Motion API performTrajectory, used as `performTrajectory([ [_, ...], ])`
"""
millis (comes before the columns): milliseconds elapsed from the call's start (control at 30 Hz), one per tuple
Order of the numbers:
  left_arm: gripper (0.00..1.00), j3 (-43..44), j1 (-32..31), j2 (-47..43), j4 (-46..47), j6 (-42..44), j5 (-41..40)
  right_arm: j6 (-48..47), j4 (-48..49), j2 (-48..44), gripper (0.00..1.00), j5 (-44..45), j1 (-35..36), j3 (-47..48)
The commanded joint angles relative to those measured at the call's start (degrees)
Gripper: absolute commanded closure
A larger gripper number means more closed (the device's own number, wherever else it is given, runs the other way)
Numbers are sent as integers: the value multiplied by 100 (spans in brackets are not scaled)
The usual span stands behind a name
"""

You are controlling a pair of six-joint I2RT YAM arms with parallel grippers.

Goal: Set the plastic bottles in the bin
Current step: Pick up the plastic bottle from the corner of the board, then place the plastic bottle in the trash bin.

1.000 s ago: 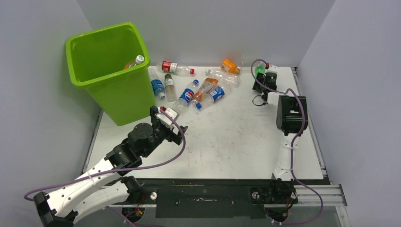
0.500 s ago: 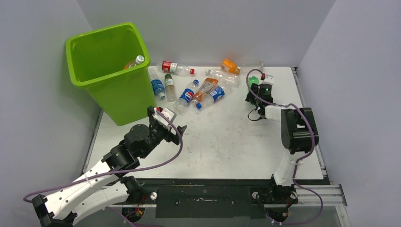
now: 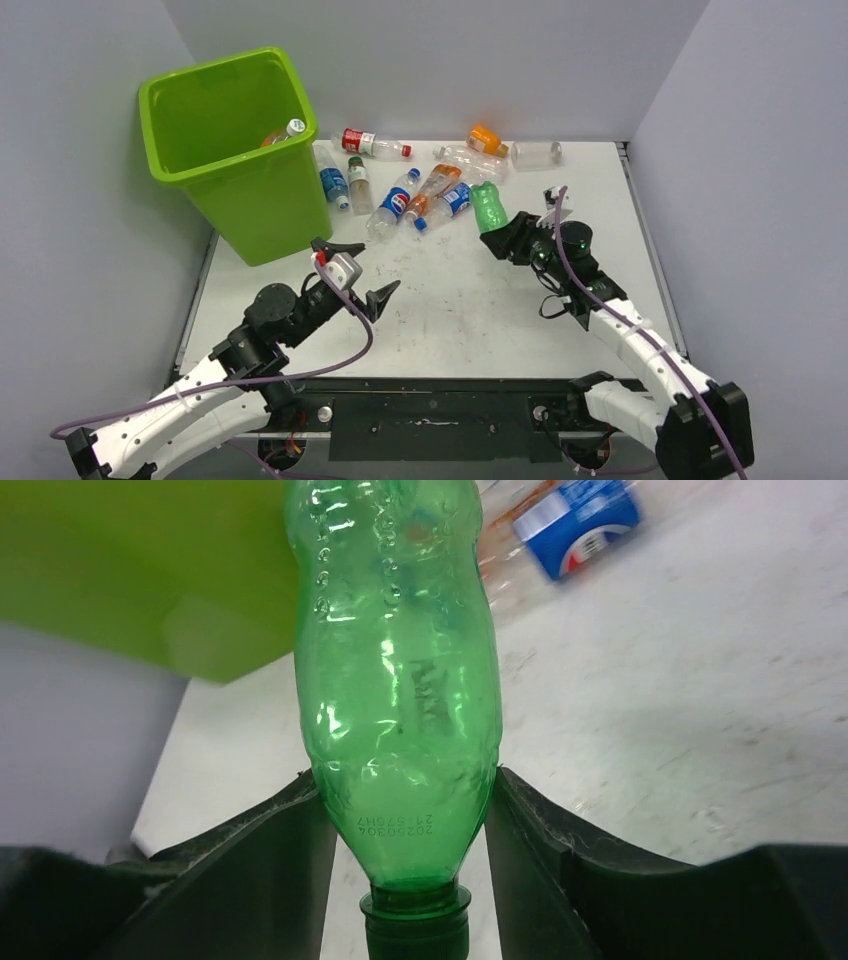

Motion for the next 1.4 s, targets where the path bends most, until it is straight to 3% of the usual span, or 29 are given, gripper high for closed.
performTrajectory([
  [0,4,-135,-58,-191,837,811,1228,154,-1567,-904,95,-1913,162,298],
  [167,4,359,-476,275,348,2184,1221,-88,-3046,-1084,95,-2320,396,857],
  [367,4,695,-1731,1101,-333,4461,-85,-327,-3491,-985,95,-2236,1296,993],
  [633,4,984,-1812,2006,-336,6223,-510,-597,-3750,-720,95,-1940,2232,1295],
  [1100,0,1363,-1810,2721,-1017,6400,-249,-1043,-4264,-803,95,-1973,2321,1883],
  [1200,13,1463,-1812,2824,-980,6341,-225,-1052,-4260,-849,95,-2101,2323,1947],
  [1367,50,1560,-1845,2861,-756,6103,-125,-1036,-4260,-927,95,-2107,2321,1940],
])
